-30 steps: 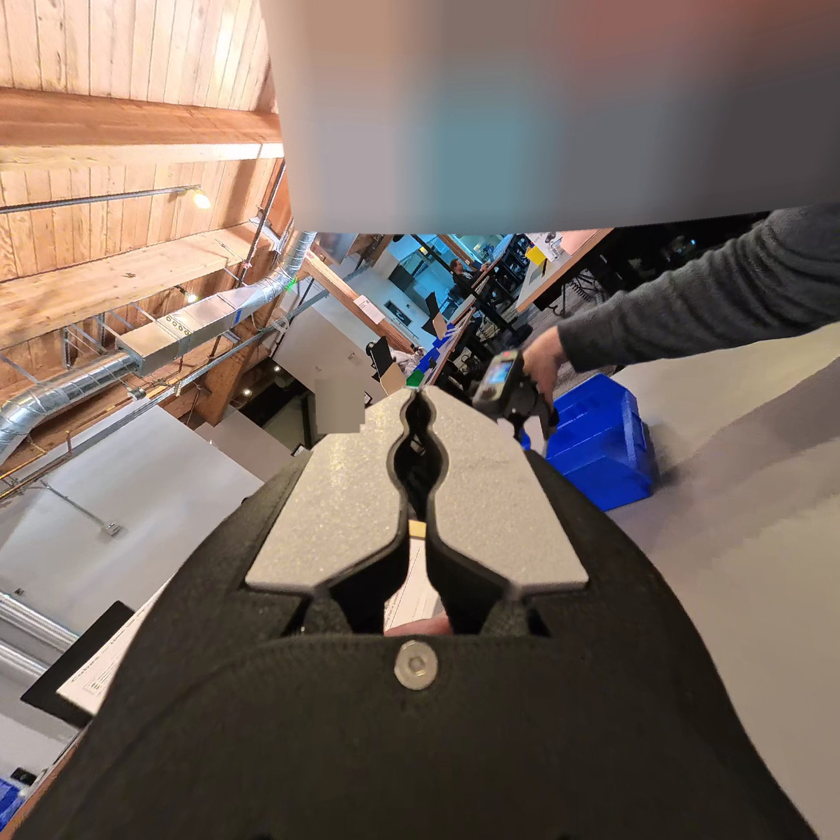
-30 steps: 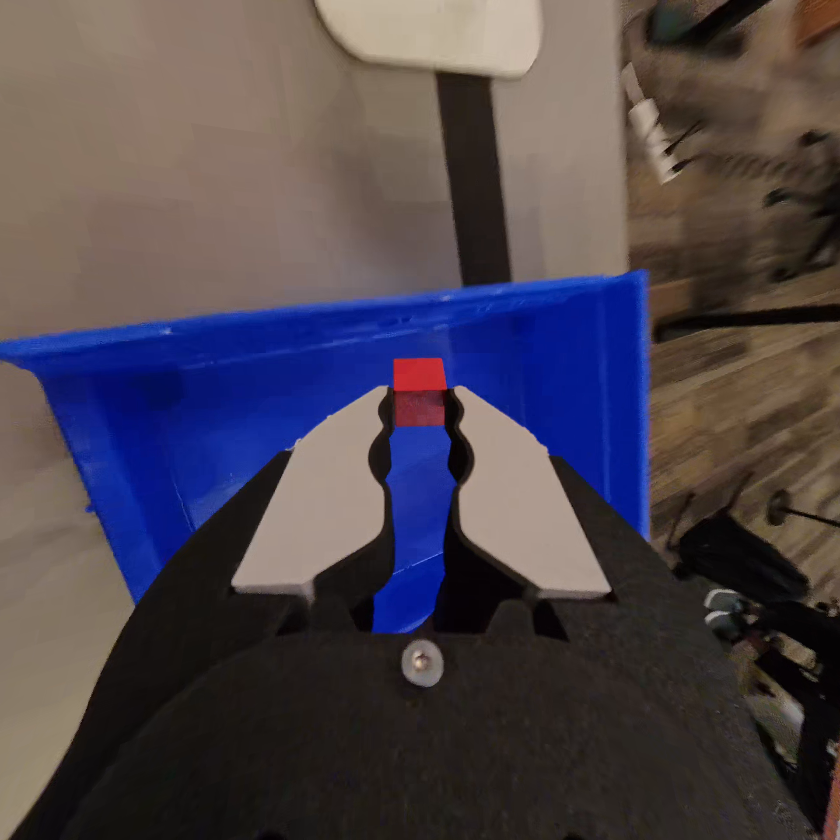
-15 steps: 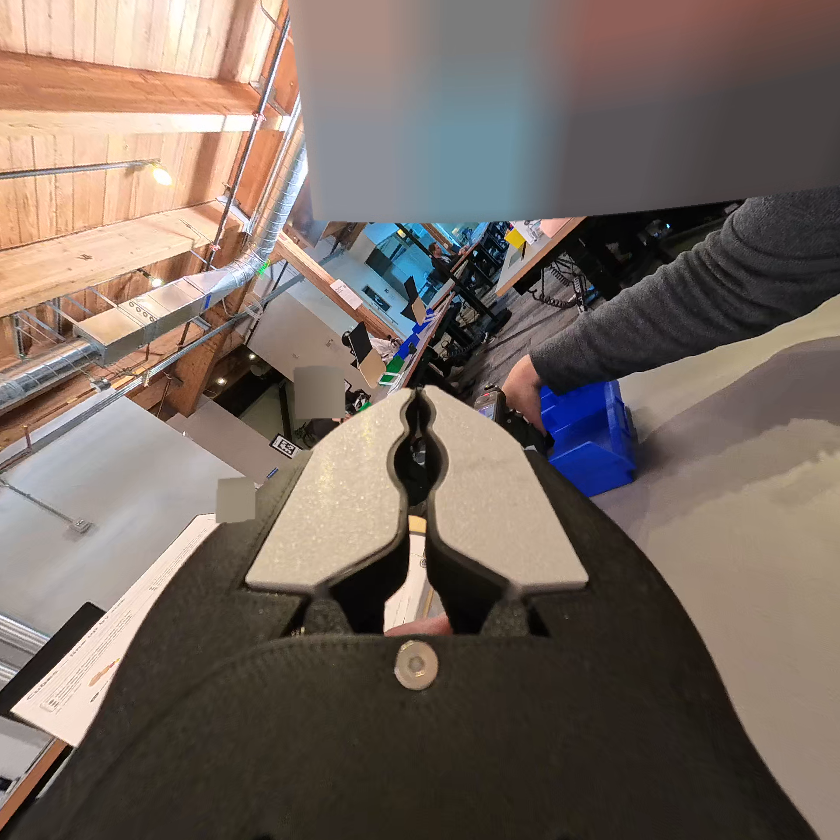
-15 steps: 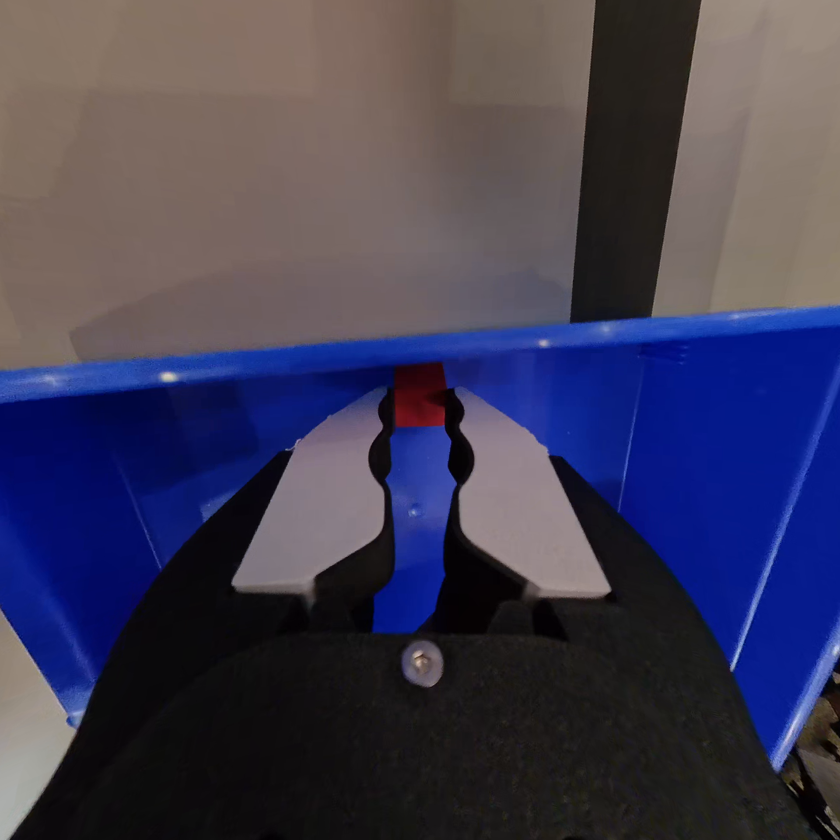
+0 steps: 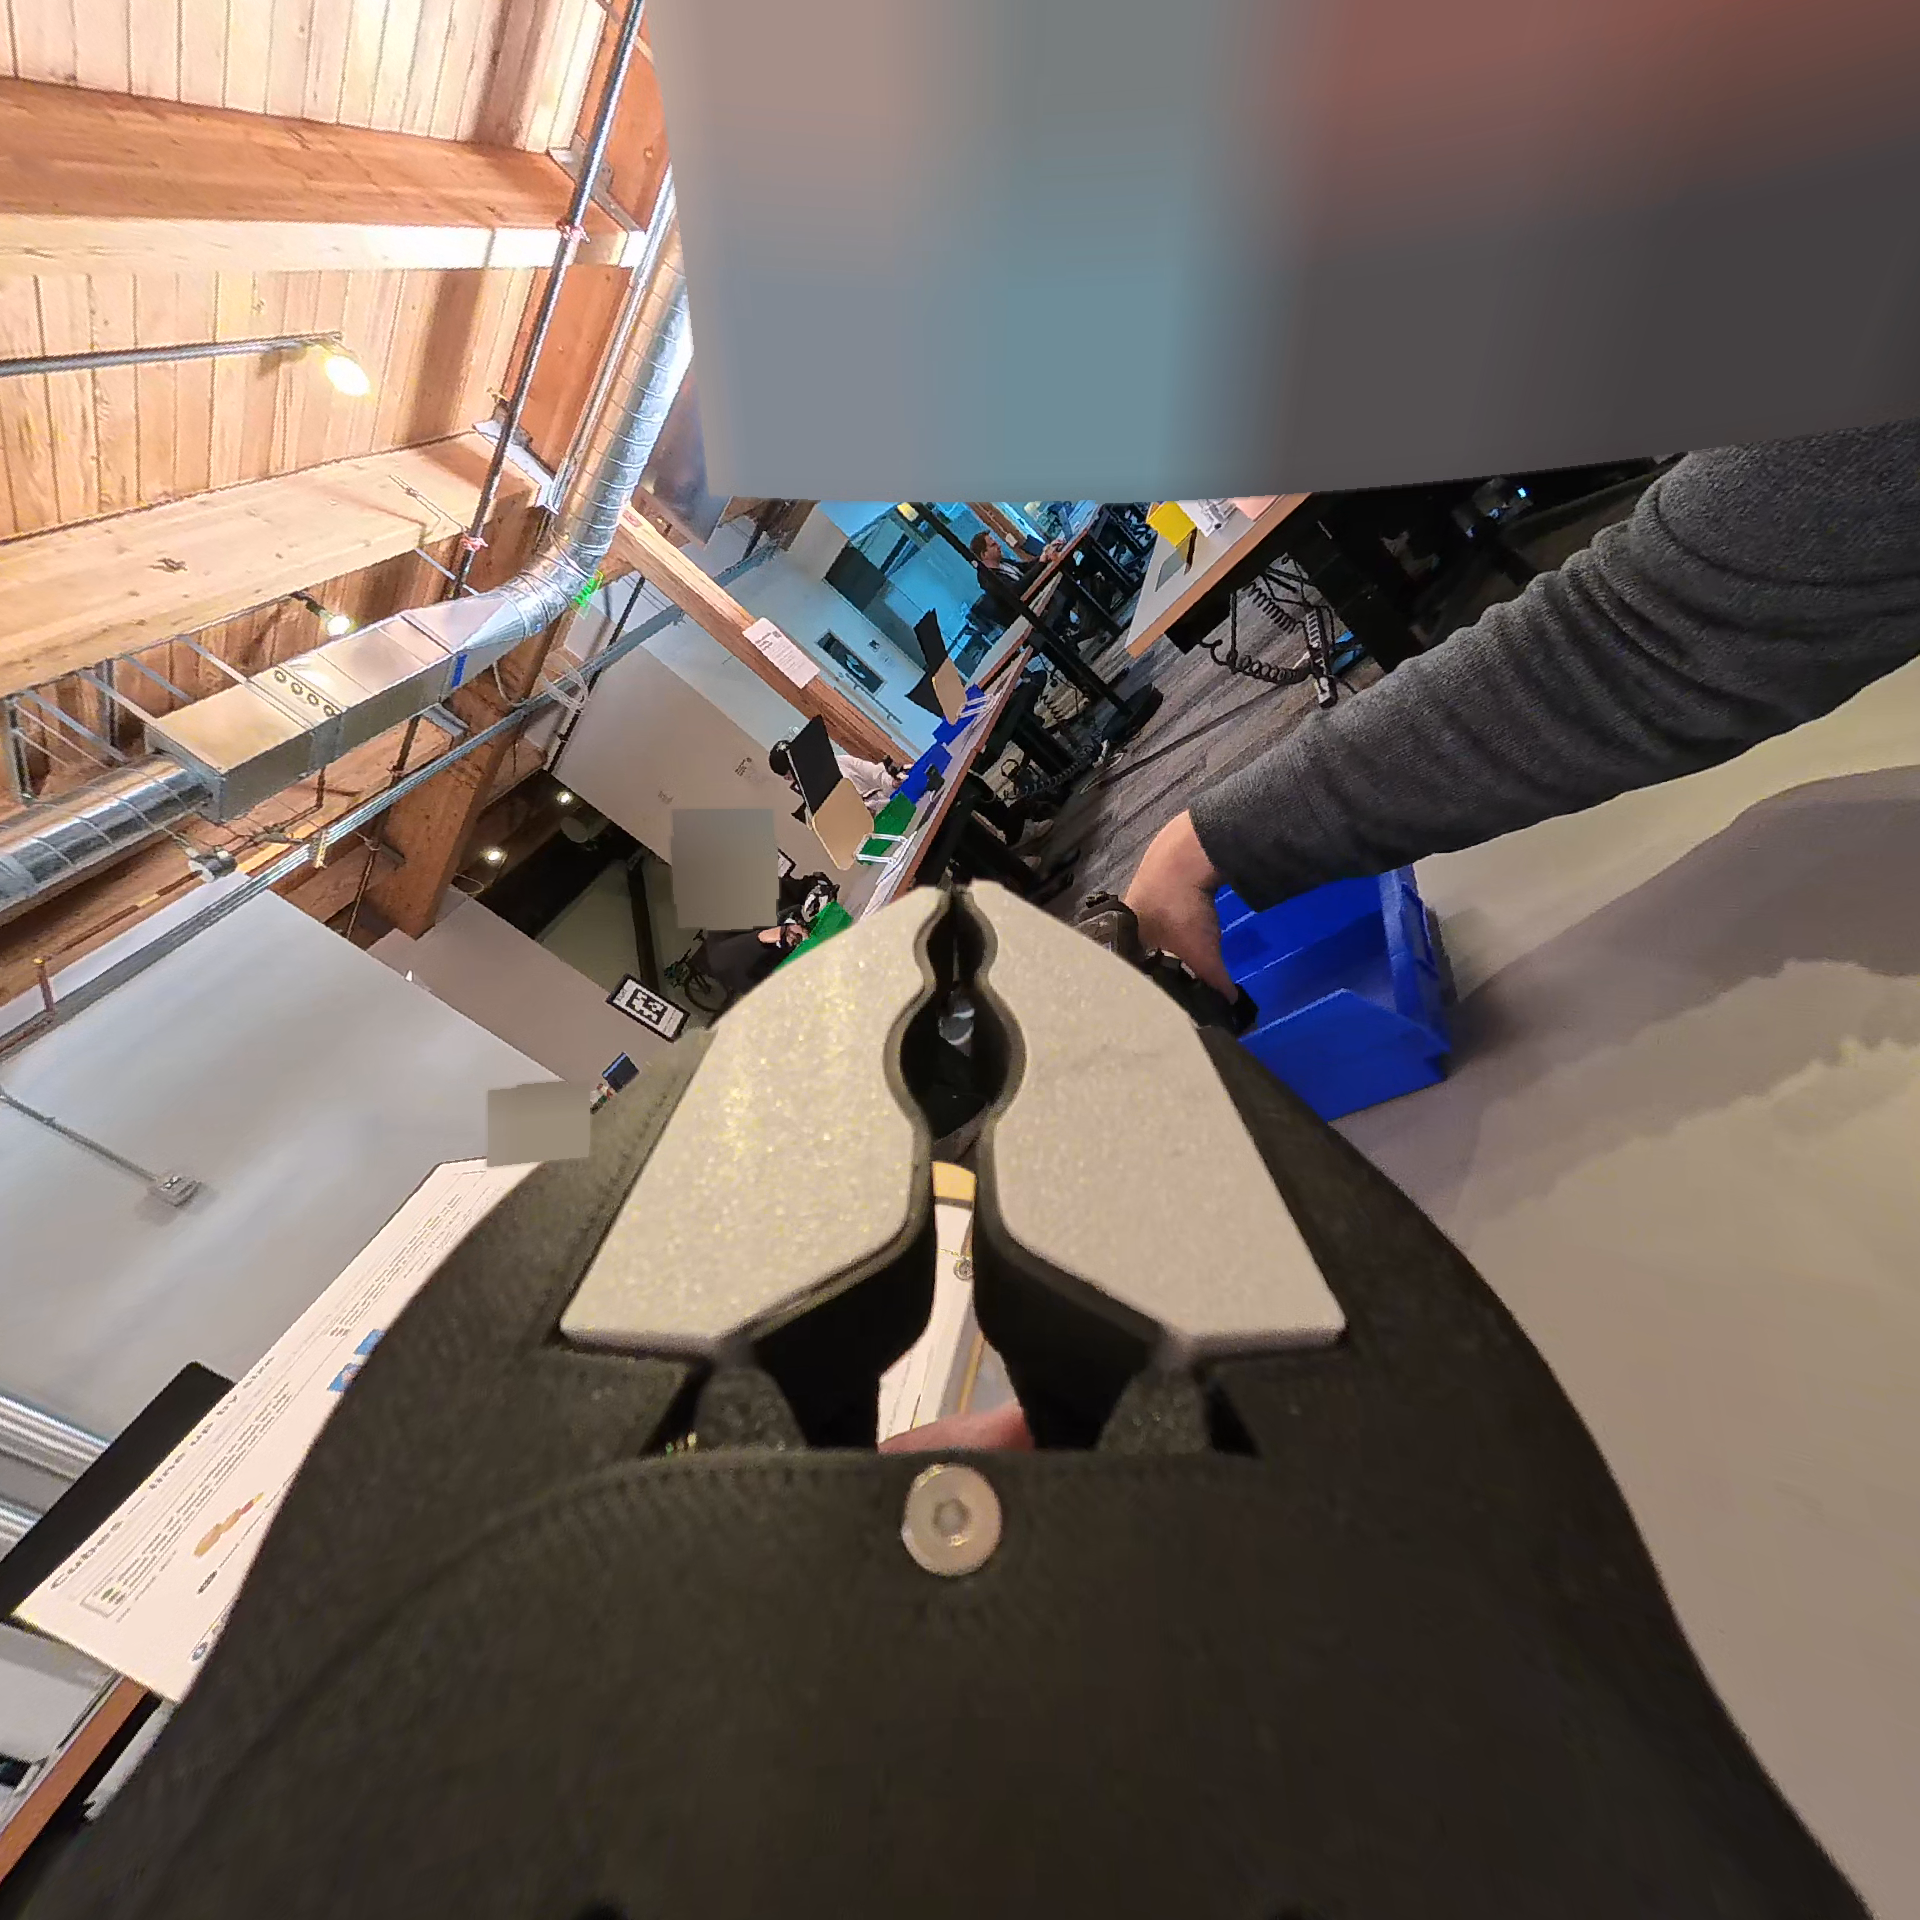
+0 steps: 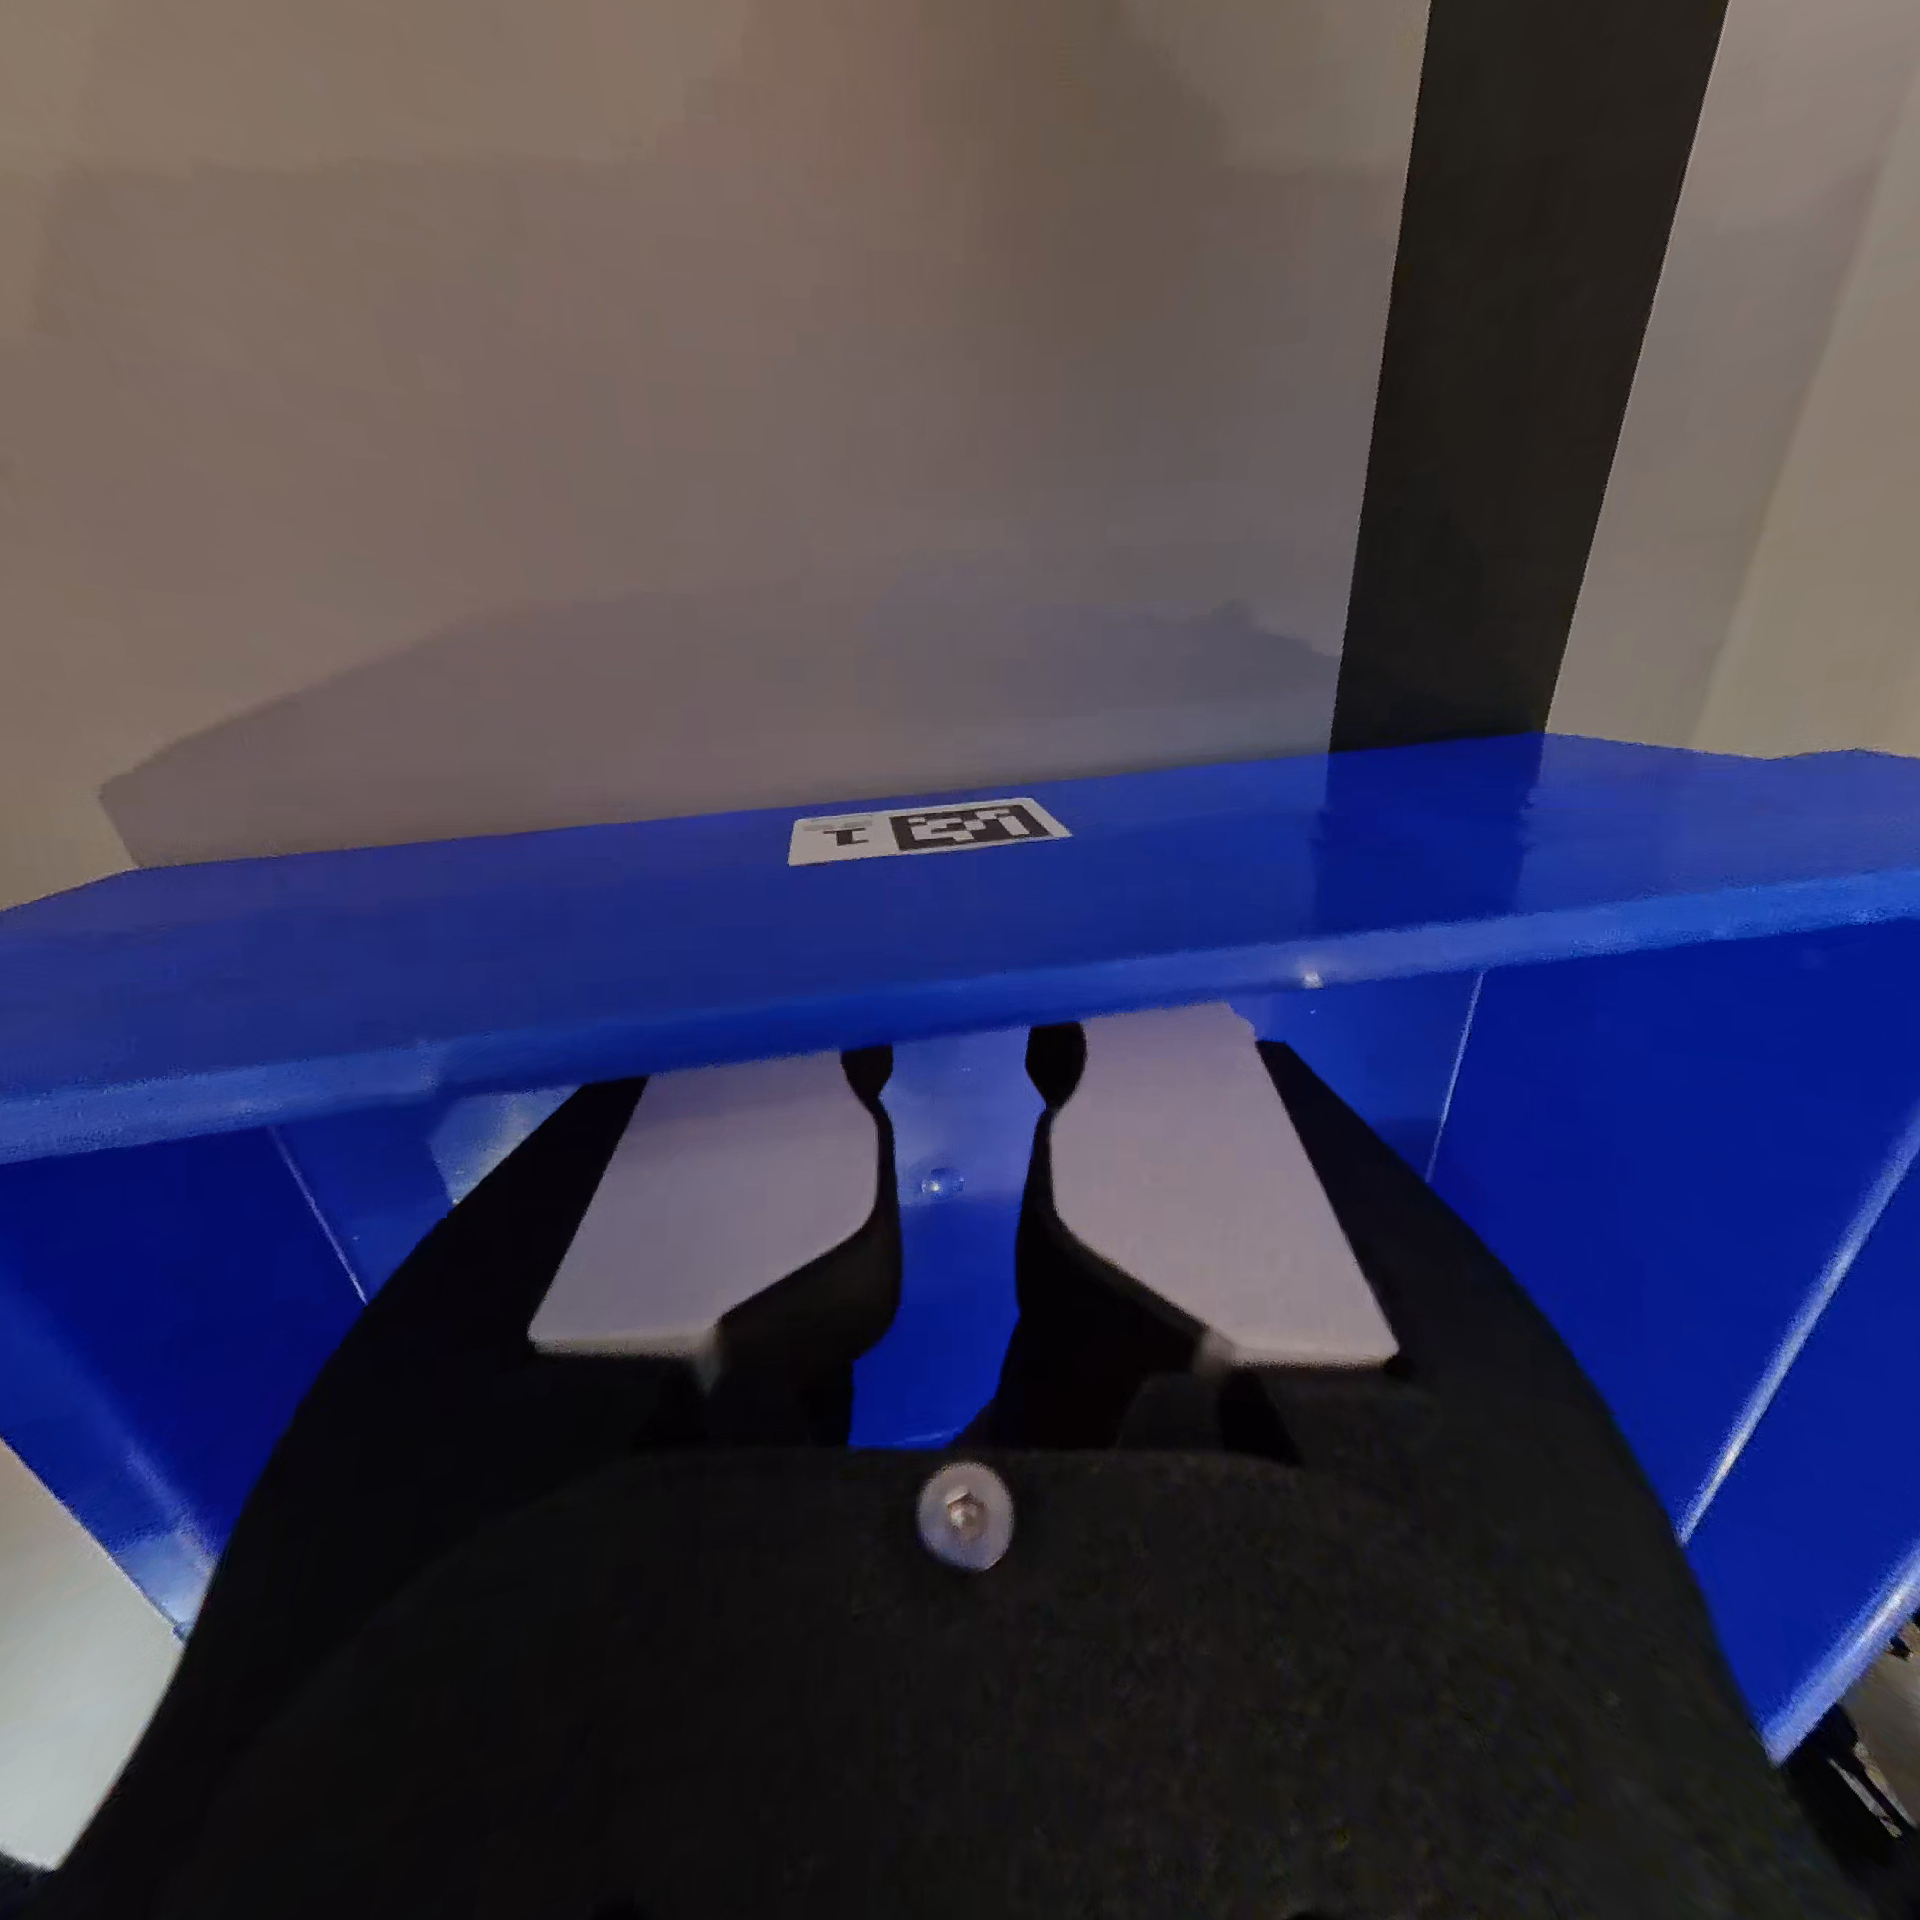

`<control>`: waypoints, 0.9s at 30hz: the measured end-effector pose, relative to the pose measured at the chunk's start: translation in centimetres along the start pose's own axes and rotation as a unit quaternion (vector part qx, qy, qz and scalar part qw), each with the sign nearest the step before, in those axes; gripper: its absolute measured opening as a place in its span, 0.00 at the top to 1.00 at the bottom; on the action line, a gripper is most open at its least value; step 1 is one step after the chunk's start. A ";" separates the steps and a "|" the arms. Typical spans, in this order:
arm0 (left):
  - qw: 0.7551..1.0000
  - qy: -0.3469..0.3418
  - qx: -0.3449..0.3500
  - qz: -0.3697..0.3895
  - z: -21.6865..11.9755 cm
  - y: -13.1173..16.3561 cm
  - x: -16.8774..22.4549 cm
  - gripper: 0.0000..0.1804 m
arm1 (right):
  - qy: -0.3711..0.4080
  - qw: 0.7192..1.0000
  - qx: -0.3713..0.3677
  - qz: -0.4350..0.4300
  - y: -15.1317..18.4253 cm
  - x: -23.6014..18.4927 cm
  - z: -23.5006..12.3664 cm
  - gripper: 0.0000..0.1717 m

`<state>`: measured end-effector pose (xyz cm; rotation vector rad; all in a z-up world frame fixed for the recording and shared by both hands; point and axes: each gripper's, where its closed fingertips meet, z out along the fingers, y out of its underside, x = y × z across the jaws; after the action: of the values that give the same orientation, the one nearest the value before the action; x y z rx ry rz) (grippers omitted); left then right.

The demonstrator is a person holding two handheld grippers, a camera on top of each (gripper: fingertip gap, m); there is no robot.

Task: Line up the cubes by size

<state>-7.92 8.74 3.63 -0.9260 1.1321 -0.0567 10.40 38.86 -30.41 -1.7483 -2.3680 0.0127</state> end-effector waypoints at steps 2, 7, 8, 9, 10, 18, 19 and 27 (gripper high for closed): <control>1.000 0.002 -0.002 0.001 0.1 0.1 0.1 1.00 | 0.010 1.000 0.011 -0.003 -0.3 0.2 0.0 0.84; 1.000 0.003 -0.007 0.004 0.1 0.2 0.1 1.00 | 0.043 0.999 0.011 0.011 0.5 0.8 -1.9 0.80; 1.000 0.001 -0.008 0.004 0.0 0.2 0.0 1.00 | 0.058 0.998 0.015 0.017 0.7 1.0 -2.9 0.81; 1.000 -0.001 -0.010 0.005 0.0 0.2 0.0 1.00 | 0.076 0.996 0.023 0.028 0.8 1.2 -4.1 0.81; 1.000 -0.002 -0.011 0.006 -0.1 0.2 -0.1 1.00 | 0.104 0.993 0.030 0.039 0.9 1.5 -5.5 0.82; 1.000 -0.011 -0.023 0.018 -0.5 -0.4 -0.1 1.00 | 0.287 0.939 0.177 0.070 -5.5 -2.7 -18.8 0.86; 0.999 -0.015 -0.032 0.022 -0.6 -0.3 -0.1 1.00 | 0.294 0.933 0.200 0.062 -7.3 -3.9 -19.8 0.87; 0.978 -0.063 -0.189 0.060 -4.0 2.8 -1.1 1.00 | 0.297 0.893 0.339 -0.019 -21.2 -10.4 -23.9 0.87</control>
<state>-12.71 8.64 2.14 -1.1782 1.0955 0.3223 -2.84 20.01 -5.90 -1.1482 -1.6620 0.2334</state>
